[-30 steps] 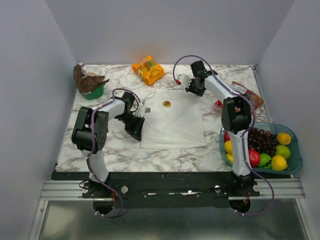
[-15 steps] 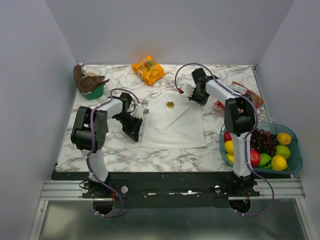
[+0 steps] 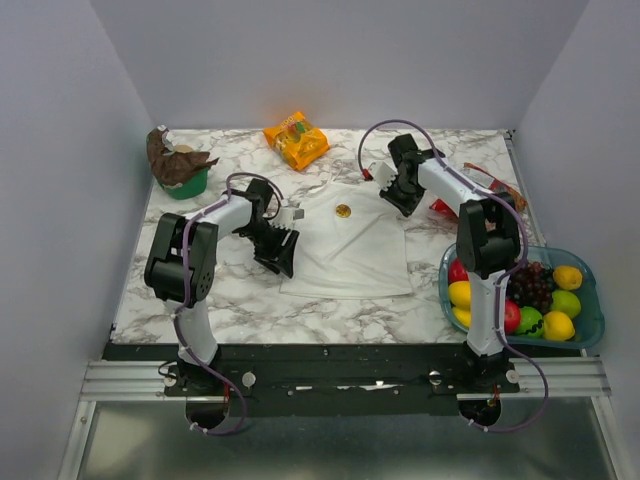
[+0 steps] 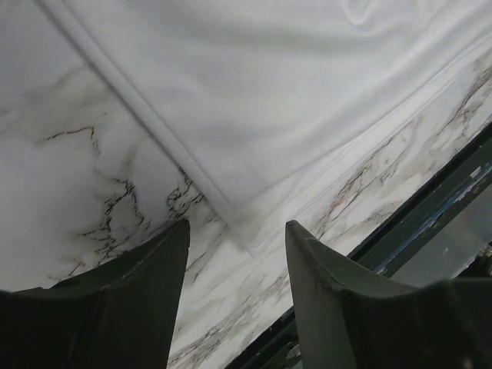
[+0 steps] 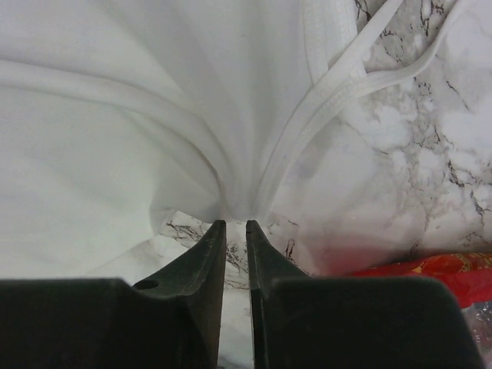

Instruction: Remove the brooch from the garment

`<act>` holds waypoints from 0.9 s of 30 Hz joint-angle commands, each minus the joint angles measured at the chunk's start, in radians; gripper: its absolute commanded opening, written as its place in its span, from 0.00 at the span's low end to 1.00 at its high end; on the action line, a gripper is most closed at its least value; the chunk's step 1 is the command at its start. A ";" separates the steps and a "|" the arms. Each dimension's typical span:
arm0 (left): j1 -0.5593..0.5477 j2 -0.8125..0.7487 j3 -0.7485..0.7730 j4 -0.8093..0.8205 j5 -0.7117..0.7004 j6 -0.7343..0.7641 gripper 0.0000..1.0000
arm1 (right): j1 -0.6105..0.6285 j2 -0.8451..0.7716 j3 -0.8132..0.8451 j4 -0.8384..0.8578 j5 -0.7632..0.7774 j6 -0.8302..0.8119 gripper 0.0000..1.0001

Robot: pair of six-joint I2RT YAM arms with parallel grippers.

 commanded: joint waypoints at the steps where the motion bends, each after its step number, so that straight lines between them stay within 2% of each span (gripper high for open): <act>1: -0.047 0.091 0.011 0.087 -0.085 -0.043 0.59 | -0.001 -0.048 0.017 0.005 0.009 0.029 0.29; 6: -0.058 0.108 0.008 0.080 -0.123 -0.051 0.45 | -0.003 -0.037 0.034 0.039 0.008 0.004 0.34; 7: -0.058 0.108 0.008 0.077 -0.127 -0.042 0.35 | -0.003 -0.036 0.042 0.039 -0.001 -0.002 0.34; 9: -0.058 0.109 0.008 0.057 -0.131 -0.029 0.26 | -0.001 -0.034 0.056 0.038 -0.047 -0.004 0.36; 10: -0.058 0.106 0.003 0.051 -0.131 -0.022 0.16 | -0.003 -0.036 0.059 0.045 -0.061 -0.007 0.36; 13: -0.056 0.088 -0.010 0.005 -0.132 0.021 0.00 | 0.000 -0.045 0.053 0.048 -0.112 0.001 0.40; 18: -0.053 0.018 -0.052 -0.073 -0.161 0.145 0.00 | 0.037 -0.103 0.016 0.035 -0.167 0.016 0.45; 24: -0.052 -0.027 -0.122 -0.184 -0.190 0.245 0.00 | 0.109 -0.220 -0.110 0.122 -0.240 -0.004 0.47; 27: -0.046 -0.053 -0.136 -0.178 -0.207 0.226 0.37 | 0.132 -0.203 -0.104 0.140 -0.276 0.006 0.47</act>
